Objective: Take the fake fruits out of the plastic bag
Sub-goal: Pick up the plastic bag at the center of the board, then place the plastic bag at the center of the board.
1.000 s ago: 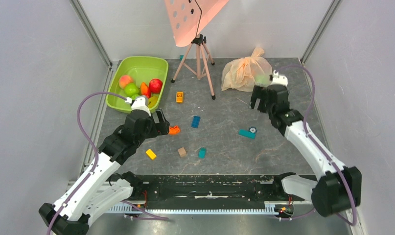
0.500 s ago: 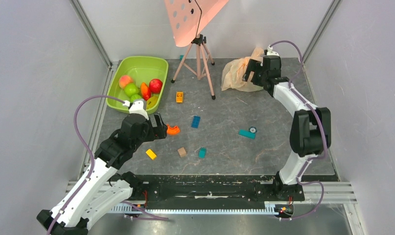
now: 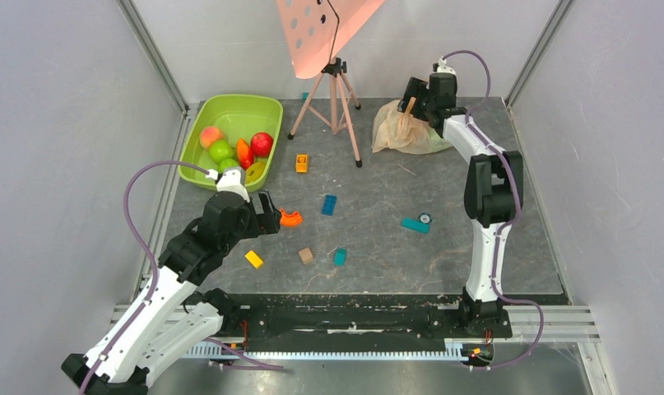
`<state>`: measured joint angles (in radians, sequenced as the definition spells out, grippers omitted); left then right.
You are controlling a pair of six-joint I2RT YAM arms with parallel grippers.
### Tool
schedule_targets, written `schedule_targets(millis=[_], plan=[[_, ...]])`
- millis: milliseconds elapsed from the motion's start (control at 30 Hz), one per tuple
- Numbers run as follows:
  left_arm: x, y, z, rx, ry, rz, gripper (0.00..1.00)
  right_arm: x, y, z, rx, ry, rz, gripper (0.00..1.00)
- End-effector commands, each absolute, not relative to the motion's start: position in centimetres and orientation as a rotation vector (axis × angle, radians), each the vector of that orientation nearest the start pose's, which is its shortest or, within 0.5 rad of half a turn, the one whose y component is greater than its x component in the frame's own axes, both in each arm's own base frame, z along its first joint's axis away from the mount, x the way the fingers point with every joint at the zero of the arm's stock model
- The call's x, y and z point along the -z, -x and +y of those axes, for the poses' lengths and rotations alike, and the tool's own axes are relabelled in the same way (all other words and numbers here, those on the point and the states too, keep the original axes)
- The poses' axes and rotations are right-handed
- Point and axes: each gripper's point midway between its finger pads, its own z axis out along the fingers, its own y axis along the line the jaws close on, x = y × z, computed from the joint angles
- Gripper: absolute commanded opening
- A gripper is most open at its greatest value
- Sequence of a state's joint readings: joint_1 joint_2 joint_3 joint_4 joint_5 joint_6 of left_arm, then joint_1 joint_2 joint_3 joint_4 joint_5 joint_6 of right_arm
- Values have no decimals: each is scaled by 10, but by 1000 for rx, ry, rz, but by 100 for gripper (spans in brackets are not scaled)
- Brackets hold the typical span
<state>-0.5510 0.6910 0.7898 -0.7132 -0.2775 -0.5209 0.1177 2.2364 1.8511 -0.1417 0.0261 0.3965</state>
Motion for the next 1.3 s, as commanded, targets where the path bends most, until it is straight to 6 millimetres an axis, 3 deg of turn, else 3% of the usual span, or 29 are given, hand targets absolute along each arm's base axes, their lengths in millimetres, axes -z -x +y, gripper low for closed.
schedule_targets(millis=[0, 133, 267, 300, 433, 600, 733, 833, 1133, 1267], plan=[[-193, -216, -97, 291, 56, 2164, 100, -120, -634, 83, -251, -299, 2091, 71], [-194, -216, -97, 287, 60, 2162, 100, -132, -616, 83, -249, -226, 2048, 41], [-192, -216, -98, 287, 55, 2170, 100, -197, -587, 79, -263, -148, 1845, 14], [-192, -216, -98, 287, 55, 2170, 100, -206, -579, 78, -257, -141, 1820, 8], [-193, -216, -96, 284, 57, 2161, 100, -269, -551, 75, -255, -97, 1699, 0], [-196, -215, -93, 282, 68, 2142, 100, -310, -508, 76, -290, -58, 1642, 0], [-196, -214, -90, 272, 91, 2133, 100, -306, -467, 83, -337, -31, 1669, 0], [-195, -214, -91, 275, 91, 2137, 100, -300, -437, 104, -406, 39, 1690, 0], [-195, -215, -92, 279, 92, 2140, 100, -281, -348, 220, -680, 461, 1698, 0], [-194, -214, -94, 293, 89, 2145, 100, -271, -324, 245, -766, 621, 1650, 0]])
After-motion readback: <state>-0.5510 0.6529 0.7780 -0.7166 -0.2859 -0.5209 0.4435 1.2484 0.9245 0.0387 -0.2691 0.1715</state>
